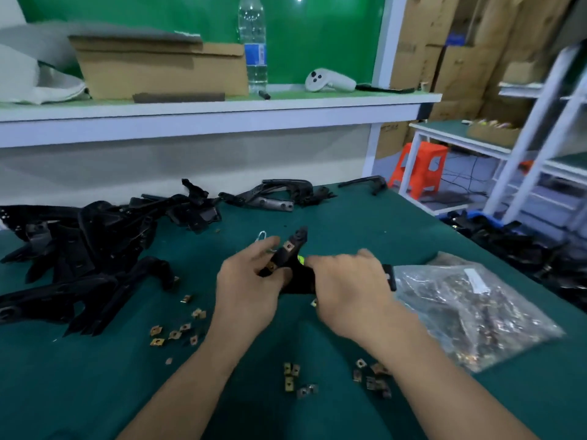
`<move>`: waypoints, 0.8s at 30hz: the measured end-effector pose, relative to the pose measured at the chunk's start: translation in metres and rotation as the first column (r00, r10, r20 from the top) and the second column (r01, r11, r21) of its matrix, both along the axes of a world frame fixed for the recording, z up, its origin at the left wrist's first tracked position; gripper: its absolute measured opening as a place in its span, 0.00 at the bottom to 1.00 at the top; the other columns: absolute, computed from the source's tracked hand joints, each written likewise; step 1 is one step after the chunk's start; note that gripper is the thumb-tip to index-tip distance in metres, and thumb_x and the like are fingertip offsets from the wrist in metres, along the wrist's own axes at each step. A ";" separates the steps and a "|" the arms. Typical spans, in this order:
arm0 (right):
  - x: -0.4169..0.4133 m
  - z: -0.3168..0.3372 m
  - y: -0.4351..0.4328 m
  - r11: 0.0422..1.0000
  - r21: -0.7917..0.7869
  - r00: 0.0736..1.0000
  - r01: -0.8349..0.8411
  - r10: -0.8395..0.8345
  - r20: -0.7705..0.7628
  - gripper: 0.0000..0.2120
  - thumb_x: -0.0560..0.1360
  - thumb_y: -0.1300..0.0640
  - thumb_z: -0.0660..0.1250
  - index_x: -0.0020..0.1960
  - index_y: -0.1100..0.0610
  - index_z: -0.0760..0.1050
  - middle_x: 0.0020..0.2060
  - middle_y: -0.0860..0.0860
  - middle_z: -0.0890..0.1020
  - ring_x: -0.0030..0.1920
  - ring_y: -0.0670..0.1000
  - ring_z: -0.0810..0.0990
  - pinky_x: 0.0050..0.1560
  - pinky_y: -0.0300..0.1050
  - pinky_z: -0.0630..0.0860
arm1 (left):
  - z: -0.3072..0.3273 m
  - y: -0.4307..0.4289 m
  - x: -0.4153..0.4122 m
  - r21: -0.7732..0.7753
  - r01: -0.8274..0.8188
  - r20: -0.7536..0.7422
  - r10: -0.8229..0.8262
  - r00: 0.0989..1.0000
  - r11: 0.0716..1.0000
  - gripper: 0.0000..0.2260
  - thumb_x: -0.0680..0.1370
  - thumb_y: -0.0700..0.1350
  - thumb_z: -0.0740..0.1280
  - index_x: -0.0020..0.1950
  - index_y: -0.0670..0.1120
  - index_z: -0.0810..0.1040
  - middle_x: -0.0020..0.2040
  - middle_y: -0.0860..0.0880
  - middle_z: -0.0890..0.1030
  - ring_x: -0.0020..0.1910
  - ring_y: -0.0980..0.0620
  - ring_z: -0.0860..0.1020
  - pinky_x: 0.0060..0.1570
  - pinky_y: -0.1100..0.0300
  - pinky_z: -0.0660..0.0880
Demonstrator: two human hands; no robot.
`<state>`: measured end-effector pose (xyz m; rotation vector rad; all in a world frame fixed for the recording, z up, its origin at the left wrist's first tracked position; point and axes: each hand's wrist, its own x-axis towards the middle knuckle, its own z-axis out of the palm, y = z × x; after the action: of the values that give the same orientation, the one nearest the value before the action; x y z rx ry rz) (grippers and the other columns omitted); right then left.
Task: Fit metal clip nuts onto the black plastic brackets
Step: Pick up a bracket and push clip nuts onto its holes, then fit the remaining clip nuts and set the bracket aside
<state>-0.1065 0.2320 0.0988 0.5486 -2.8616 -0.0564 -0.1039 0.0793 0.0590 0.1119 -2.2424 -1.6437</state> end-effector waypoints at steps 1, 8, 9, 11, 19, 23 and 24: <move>0.003 0.006 0.017 1.000 0.001 1.000 0.026 -0.026 0.011 0.11 0.70 0.54 0.67 0.49 0.45 0.68 0.42 0.48 0.82 0.47 0.54 0.82 0.45 0.49 0.61 | 0.005 0.011 -0.007 0.029 0.035 0.005 -0.035 0.999 0.999 0.20 0.73 0.38 0.76 0.57 0.60 0.84 0.53 0.60 0.86 0.52 0.66 0.82 0.58 0.63 0.79; 0.059 0.016 0.187 0.706 -0.620 0.865 0.342 0.021 0.502 0.15 0.70 0.55 0.72 0.55 0.44 0.79 0.44 0.43 0.85 0.38 0.46 0.81 0.39 0.41 0.77 | 0.025 0.139 -0.035 0.169 0.346 0.050 -0.358 0.932 0.923 0.14 0.72 0.35 0.77 0.44 0.56 0.87 0.43 0.57 0.87 0.44 0.61 0.85 0.44 0.69 0.79; 0.071 0.011 0.205 0.583 -0.716 0.872 0.383 0.028 0.489 0.16 0.69 0.58 0.73 0.55 0.45 0.80 0.45 0.43 0.85 0.38 0.46 0.81 0.39 0.41 0.77 | 0.026 0.163 -0.035 0.204 0.387 0.054 -0.405 0.913 0.899 0.16 0.72 0.34 0.77 0.47 0.55 0.86 0.45 0.56 0.88 0.46 0.59 0.85 0.47 0.67 0.79; 0.094 -0.004 0.235 0.372 -0.816 0.886 0.443 -0.045 0.461 0.16 0.67 0.59 0.75 0.53 0.46 0.83 0.45 0.44 0.86 0.39 0.45 0.82 0.41 0.39 0.76 | 0.024 0.212 -0.037 0.272 0.456 0.069 -0.490 0.869 0.848 0.18 0.72 0.33 0.76 0.53 0.54 0.84 0.47 0.54 0.88 0.48 0.58 0.85 0.50 0.64 0.80; 0.113 -0.030 0.319 0.071 -0.820 0.765 0.567 -0.415 0.493 0.20 0.57 0.46 0.74 0.49 0.44 0.85 0.37 0.43 0.85 0.32 0.42 0.79 0.35 0.37 0.75 | 0.019 0.362 -0.054 0.326 0.605 0.187 -0.677 0.712 0.726 0.19 0.73 0.37 0.75 0.63 0.46 0.83 0.51 0.54 0.87 0.48 0.58 0.84 0.47 0.66 0.76; 0.025 0.014 0.393 0.142 -0.759 0.663 0.635 -0.605 0.441 0.31 0.71 0.48 0.76 0.70 0.56 0.73 0.57 0.52 0.81 0.52 0.53 0.81 0.51 0.47 0.76 | 0.053 0.387 -0.078 0.378 0.583 0.323 -0.693 0.645 0.719 0.17 0.77 0.47 0.74 0.64 0.48 0.76 0.58 0.52 0.79 0.53 0.51 0.77 0.50 0.61 0.73; 0.011 0.019 0.401 0.156 -0.715 0.623 0.682 -0.636 0.456 0.33 0.73 0.47 0.75 0.72 0.58 0.69 0.60 0.54 0.79 0.54 0.56 0.80 0.51 0.49 0.76 | 0.056 0.385 -0.081 0.343 0.582 0.332 -0.675 0.659 0.737 0.14 0.76 0.47 0.74 0.59 0.48 0.75 0.53 0.53 0.78 0.47 0.54 0.76 0.42 0.64 0.73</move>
<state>-0.0954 0.6325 0.1176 -0.9662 -2.4035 1.1894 -0.1854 0.4639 0.1152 -0.3360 -2.6159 -2.4332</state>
